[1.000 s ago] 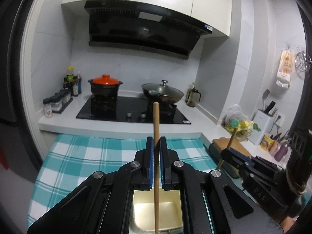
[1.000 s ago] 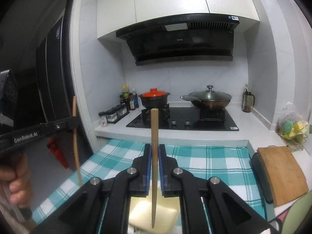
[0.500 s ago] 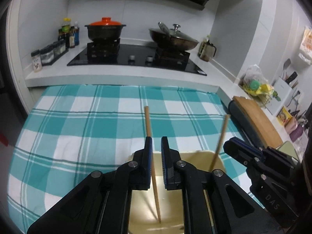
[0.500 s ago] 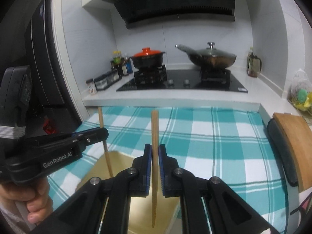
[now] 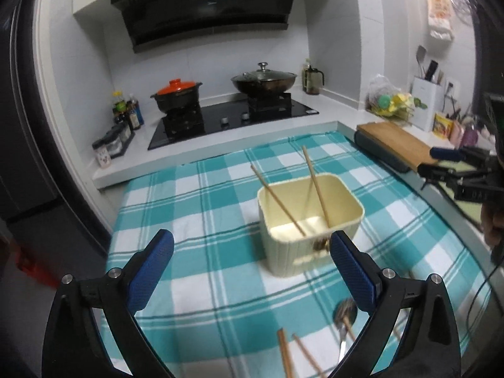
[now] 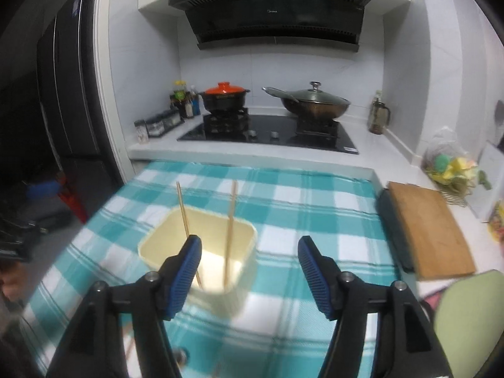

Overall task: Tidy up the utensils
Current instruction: 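Open the left tool to drop its chopstick while the right tool releases its own, then move both tools back down toward the remaining chopsticks on the cloth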

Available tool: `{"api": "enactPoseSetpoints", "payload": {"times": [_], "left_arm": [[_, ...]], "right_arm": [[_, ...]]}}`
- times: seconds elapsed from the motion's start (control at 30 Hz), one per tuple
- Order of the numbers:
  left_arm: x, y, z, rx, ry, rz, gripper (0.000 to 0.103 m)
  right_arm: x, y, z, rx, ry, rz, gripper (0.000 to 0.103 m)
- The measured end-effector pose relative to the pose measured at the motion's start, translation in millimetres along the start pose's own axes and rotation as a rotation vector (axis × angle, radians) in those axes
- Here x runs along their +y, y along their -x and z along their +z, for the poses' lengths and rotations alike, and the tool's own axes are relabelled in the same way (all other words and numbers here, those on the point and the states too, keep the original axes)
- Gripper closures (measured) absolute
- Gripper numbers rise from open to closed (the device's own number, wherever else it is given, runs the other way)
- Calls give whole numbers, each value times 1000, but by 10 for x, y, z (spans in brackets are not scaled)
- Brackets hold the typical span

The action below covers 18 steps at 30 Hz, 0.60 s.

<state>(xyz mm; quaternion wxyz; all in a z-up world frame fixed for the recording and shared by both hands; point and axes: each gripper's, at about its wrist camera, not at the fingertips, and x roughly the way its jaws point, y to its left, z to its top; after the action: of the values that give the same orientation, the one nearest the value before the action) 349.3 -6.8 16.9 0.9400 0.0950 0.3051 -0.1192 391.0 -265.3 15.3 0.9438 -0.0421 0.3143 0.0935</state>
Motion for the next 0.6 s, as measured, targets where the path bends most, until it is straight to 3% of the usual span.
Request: {"api": "enactPoseSetpoints", "payload": {"times": [0.13, 0.27, 0.43, 0.6], "left_arm": [[6, 354, -547, 62, -5, -55, 4], [-67, 578, -1158, 167, 32, -76, 4], [-279, 986, -1781, 117, 69, -20, 1], [-440, 1190, -1988, 63, 156, -58, 1]], "right_arm": [[-64, 364, -385, 68, -2, -81, 23], [-68, 688, -898, 109, -50, -137, 23], [133, 1199, -1658, 102, -108, -171, 23], [421, 1490, -2204, 120, -141, -172, 23]]}}
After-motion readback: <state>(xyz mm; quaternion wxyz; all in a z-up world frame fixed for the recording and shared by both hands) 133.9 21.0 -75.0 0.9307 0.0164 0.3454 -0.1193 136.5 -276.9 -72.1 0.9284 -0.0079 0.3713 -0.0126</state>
